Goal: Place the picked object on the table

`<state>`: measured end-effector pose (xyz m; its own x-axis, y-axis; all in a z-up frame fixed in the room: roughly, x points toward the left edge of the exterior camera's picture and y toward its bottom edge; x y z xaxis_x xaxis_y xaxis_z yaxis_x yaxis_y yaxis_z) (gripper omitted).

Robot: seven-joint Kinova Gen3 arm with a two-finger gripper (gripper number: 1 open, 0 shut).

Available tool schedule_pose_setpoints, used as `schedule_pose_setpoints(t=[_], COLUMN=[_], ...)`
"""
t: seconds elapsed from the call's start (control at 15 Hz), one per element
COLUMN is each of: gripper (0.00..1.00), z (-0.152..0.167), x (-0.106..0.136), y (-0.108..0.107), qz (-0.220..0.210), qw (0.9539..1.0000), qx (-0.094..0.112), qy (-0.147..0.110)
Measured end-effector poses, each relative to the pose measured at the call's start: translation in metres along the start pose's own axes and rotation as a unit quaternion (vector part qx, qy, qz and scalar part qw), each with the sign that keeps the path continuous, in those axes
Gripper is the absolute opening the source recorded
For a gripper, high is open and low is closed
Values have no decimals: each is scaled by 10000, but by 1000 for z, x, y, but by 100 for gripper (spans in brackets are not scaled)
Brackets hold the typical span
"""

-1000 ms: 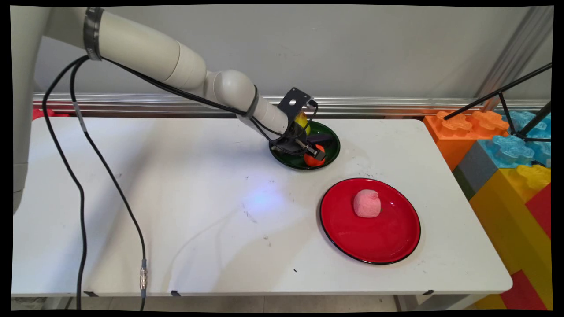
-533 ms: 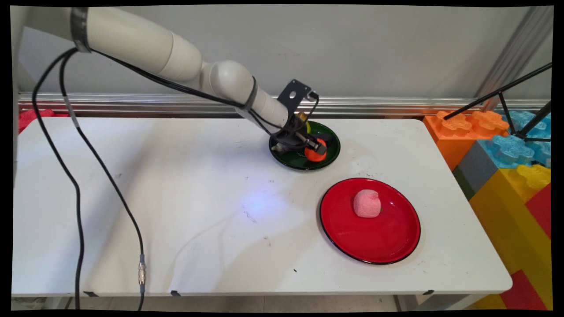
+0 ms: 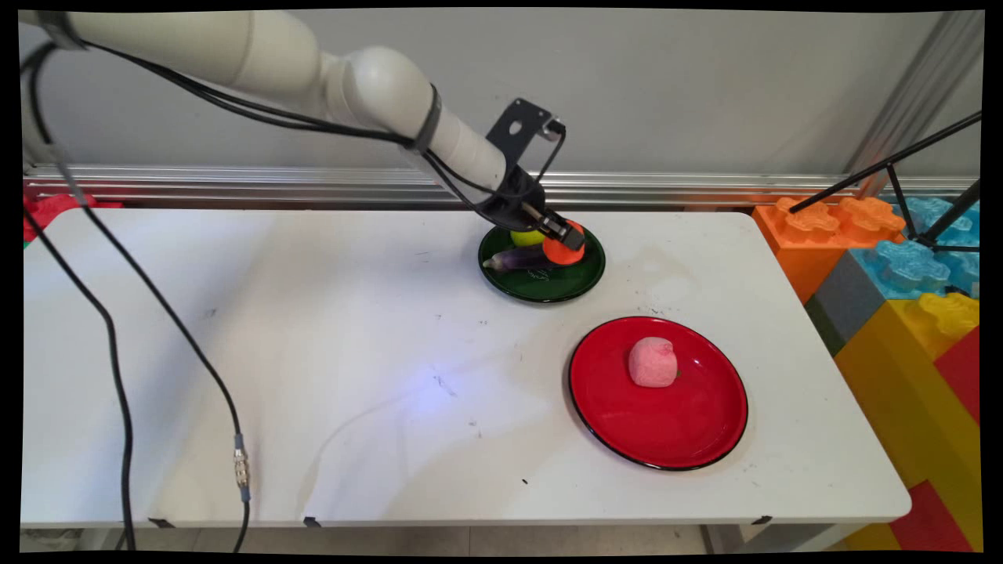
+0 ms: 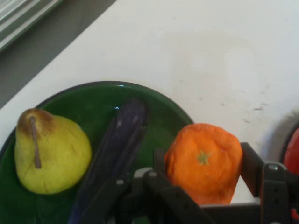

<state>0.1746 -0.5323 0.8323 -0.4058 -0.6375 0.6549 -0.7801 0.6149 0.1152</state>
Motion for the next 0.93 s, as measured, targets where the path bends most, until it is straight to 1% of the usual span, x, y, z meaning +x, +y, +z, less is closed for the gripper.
schedule_pose_setpoints(t=[0.2, 0.4, 0.47, 0.6, 0.73, 0.93], gripper=[0, 0, 0, 0, 0, 0], z=[-20, -40, -47, -59, -70, -82], x=[2, 1, -1, -6, -13, -28], y=[8, 16, 19, 24, 28, 29], qz=[138, 376, 508, 772, 1022, 1387], qw=[9998, 9986, 9975, 9944, 9900, 9816], qx=[-148, -360, -464, -689, -921, -1213], qy=[-37, -99, -134, -213, -309, -507])
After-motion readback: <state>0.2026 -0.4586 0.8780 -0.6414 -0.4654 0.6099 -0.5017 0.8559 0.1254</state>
